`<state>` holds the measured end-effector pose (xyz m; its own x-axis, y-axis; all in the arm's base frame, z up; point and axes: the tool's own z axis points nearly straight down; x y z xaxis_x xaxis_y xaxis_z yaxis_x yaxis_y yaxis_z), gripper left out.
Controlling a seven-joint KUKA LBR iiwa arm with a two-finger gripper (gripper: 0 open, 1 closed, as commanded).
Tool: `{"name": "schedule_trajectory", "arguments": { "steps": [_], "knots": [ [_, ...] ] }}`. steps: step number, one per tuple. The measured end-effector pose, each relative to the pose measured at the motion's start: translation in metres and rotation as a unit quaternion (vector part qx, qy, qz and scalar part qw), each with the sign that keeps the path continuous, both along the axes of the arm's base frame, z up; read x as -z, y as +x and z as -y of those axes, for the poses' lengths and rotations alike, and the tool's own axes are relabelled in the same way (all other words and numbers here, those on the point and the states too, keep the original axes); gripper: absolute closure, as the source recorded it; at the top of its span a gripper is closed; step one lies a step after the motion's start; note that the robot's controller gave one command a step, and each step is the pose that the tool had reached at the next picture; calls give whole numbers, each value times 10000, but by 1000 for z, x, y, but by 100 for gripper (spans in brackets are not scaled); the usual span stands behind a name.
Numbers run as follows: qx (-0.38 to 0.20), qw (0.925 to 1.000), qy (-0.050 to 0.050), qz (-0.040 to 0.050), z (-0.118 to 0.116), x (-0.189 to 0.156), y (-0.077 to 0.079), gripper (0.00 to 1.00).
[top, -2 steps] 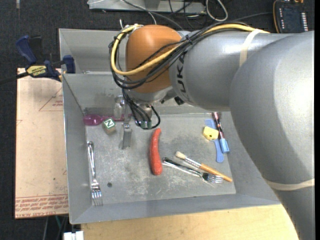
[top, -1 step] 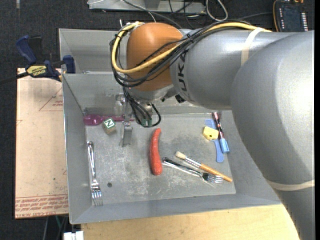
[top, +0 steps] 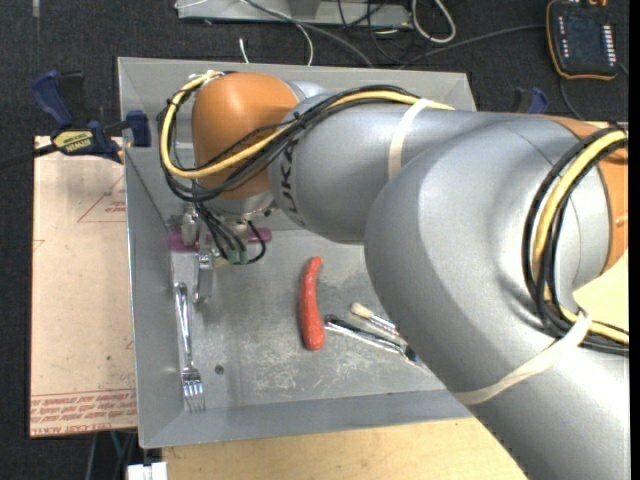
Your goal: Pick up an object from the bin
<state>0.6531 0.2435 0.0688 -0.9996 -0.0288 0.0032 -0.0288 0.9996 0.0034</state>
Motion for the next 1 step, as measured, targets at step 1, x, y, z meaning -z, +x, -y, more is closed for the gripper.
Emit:
{"name": "schedule_trajectory", "arguments": {
  "steps": [1],
  "knots": [
    [893, 9959, 24, 108, 1, -77, 0, 0]
  ]
}}
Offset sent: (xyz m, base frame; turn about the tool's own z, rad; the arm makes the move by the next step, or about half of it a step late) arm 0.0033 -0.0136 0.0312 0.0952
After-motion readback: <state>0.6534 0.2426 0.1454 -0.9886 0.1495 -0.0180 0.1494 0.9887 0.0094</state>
